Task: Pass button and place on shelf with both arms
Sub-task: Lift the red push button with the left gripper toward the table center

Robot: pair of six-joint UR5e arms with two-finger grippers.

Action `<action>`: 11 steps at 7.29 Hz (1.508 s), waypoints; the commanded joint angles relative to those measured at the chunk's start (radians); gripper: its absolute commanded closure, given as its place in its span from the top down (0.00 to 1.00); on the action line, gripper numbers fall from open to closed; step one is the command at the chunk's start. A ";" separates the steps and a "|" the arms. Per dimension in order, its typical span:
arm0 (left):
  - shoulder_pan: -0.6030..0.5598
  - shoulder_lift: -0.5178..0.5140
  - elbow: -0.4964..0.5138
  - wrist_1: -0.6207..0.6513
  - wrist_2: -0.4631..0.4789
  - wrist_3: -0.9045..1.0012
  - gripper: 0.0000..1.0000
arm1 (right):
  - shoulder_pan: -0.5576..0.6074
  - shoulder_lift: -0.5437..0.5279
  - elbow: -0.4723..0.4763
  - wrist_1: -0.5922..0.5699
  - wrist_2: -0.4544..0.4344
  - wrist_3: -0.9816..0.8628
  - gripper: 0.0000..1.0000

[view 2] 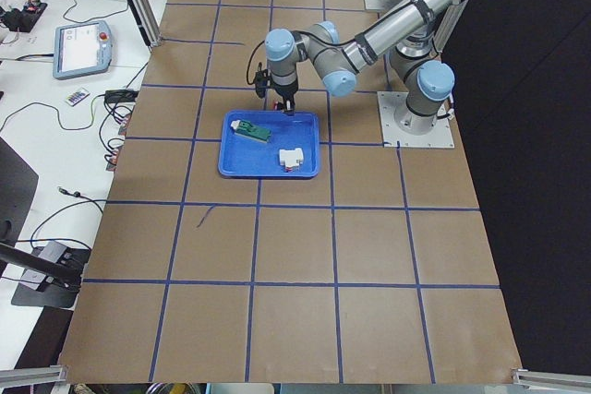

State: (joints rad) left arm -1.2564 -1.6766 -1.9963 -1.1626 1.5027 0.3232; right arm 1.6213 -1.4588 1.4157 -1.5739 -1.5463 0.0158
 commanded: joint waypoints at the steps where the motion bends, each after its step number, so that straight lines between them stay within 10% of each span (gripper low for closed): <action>1: -0.266 0.027 0.216 -0.211 -0.036 0.001 0.00 | 0.000 0.000 0.000 0.000 0.000 0.001 1.00; 6: -0.769 0.026 0.356 -0.214 -0.038 0.418 0.00 | -0.108 -0.005 -0.014 -0.009 0.002 -0.014 1.00; 11: -0.778 -0.005 0.352 -0.060 -0.159 0.642 0.00 | -0.484 -0.020 0.000 0.231 0.266 -0.241 1.00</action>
State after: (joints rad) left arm -2.0398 -1.6809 -1.6405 -1.2446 1.3708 0.9454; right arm 1.2394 -1.4786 1.4073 -1.4457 -1.3822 -0.1504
